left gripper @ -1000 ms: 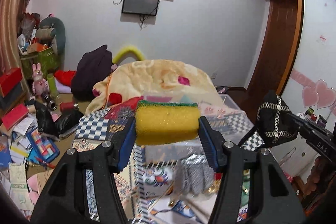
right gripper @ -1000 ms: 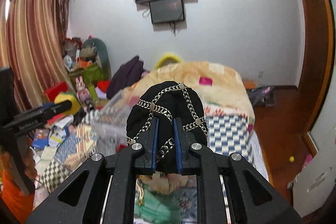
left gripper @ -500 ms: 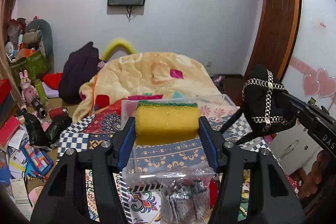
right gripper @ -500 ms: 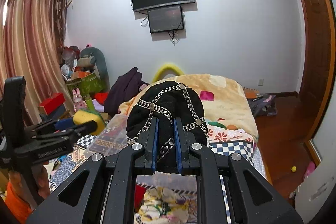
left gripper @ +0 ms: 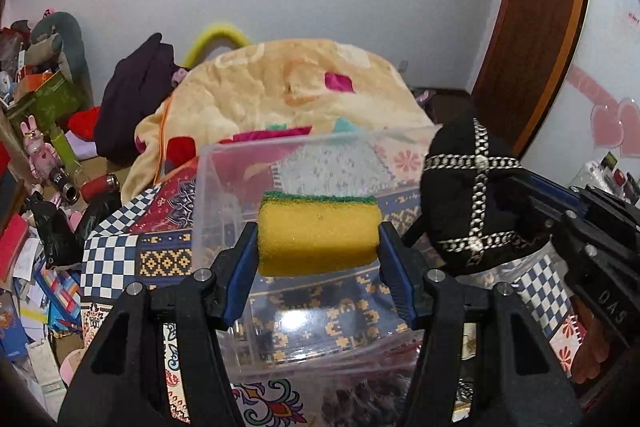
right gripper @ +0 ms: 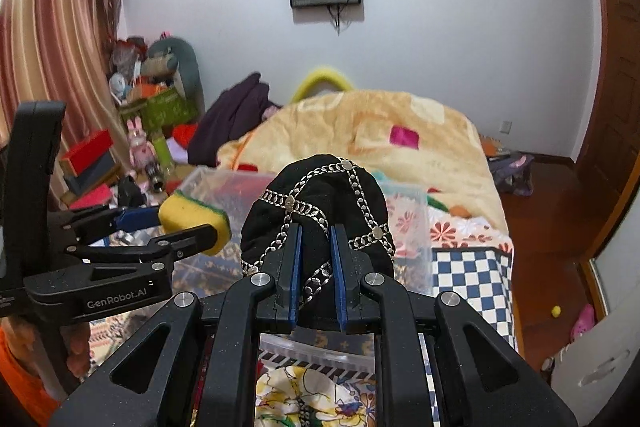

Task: Organize soft objects
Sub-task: 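Lower the sponge into the clear box with the left tool while the right tool drops the cap in, then grasp the bagged grey knit item with the left tool while the right tool grasps the floral scrunchie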

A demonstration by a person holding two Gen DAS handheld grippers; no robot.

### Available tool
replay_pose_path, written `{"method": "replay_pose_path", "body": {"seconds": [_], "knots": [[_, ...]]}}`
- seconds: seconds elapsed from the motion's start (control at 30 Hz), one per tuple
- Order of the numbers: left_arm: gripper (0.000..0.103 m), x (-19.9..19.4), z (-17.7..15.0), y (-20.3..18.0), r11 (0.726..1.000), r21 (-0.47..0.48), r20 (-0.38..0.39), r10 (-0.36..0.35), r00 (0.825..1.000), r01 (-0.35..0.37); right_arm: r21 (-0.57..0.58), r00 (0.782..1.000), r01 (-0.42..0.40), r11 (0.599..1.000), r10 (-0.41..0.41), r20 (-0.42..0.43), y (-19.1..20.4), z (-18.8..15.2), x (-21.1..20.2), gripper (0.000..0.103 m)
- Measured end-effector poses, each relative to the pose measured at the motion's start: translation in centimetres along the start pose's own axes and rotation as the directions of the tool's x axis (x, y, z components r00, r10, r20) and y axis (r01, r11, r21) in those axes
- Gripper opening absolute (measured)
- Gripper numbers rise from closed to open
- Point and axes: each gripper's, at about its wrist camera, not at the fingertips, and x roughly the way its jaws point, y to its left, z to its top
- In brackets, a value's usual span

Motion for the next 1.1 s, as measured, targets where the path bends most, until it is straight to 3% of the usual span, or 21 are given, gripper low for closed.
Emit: {"method": "replay_pose_path", "body": {"seconds": [0.3, 0.5, 0.63, 0.8, 1.1], "knots": [[0.061, 1.6, -0.3, -0.7, 1.0, 0.023, -0.06, 0.005, 0.998, -0.004, -0.028, 0.995, -0.003, 1.0, 0.0, -0.097, 0.4, -0.4, 2.1, 0.016], [0.073, 1.3, -0.5, -1.1, 0.999, 0.039, -0.062, 0.003, 0.998, -0.001, -0.019, 0.993, 0.003, 1.0, -0.005, -0.115, 0.1, -0.6, 2.1, 0.016], [0.073, 0.4, -0.4, -1.2, 0.999, 0.039, -0.044, -0.006, 0.999, 0.008, -0.007, 0.995, 0.003, 1.0, -0.004, -0.101, -0.2, -0.3, 1.3, 0.021], [0.077, -2.2, -0.2, -1.1, 0.999, 0.027, 0.018, -0.019, 1.0, 0.018, -0.009, 0.999, 0.023, 1.0, -0.023, -0.025, -0.6, 0.3, -1.4, 0.046], [0.085, -8.0, -0.7, -1.3, 0.998, 0.029, 0.148, -0.053, 0.988, 0.049, -0.005, 0.996, 0.016, 1.0, -0.016, 0.086, -0.8, 0.3, -5.8, 0.064]]}}
